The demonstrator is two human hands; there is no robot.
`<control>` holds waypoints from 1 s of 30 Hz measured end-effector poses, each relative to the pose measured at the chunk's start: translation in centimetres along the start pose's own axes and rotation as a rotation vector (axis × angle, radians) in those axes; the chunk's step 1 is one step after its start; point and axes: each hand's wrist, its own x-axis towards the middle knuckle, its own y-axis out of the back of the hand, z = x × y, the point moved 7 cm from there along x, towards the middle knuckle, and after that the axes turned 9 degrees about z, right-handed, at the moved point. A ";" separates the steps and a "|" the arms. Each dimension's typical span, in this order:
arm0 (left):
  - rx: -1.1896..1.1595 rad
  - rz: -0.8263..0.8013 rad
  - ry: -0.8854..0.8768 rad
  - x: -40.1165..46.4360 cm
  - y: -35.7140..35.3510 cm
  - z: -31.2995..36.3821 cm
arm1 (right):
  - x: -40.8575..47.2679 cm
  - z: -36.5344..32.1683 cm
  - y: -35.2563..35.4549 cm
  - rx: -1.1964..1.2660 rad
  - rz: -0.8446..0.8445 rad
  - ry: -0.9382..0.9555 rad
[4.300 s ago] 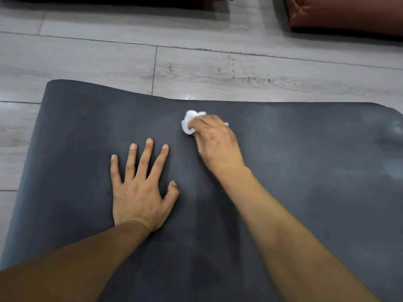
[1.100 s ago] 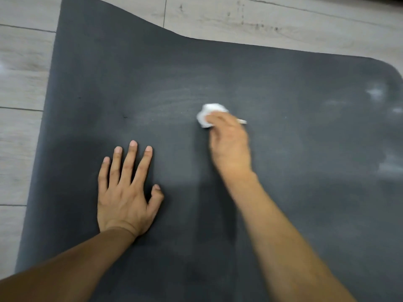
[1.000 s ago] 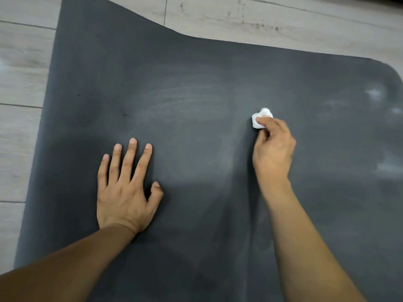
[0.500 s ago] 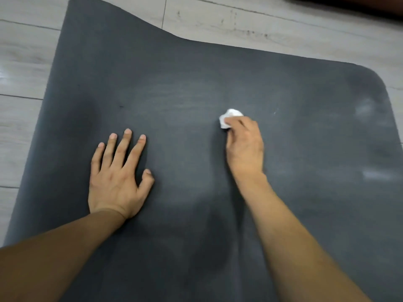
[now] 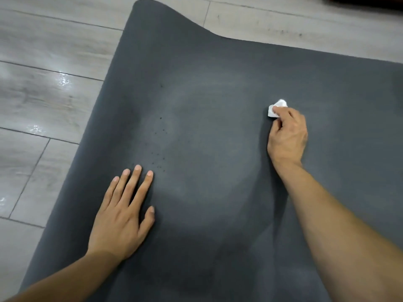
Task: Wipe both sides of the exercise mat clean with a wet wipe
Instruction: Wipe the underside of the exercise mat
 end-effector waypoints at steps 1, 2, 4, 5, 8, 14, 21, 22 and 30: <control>-0.014 0.006 0.010 -0.2 -0.2 -0.3 | 0.0 0.2 0.0 -0.010 0.003 0.010; -0.021 0.012 0.019 0.1 -0.4 -0.6 | -0.1 0.2 0.1 -0.024 0.010 0.022; -0.021 0.014 0.004 1.0 -0.9 -0.7 | -0.3 0.0 -0.1 -0.061 0.028 -0.028; -0.018 0.021 -0.002 1.0 -0.9 -0.7 | -0.7 -1.0 -0.6 -0.065 0.048 -0.086; -0.018 0.036 -0.011 0.7 -0.8 -0.9 | -3.7 -8.0 -4.1 0.072 0.087 -0.148; -0.048 0.076 -0.023 1.0 -0.8 -1.2 | -9.1 -22.5 -10.1 0.199 -0.280 0.202; -0.090 0.080 -0.011 1.1 -0.6 -1.2 | -2.3 -2.5 2.0 -0.314 -0.026 -0.036; -0.090 0.077 -0.010 1.2 -0.7 -1.2 | -2.2 -1.1 2.9 -0.343 -0.016 -0.170; -0.092 0.068 -0.015 1.2 -1.0 -1.4 | -10.7 -21.2 -7.6 0.120 -0.224 0.028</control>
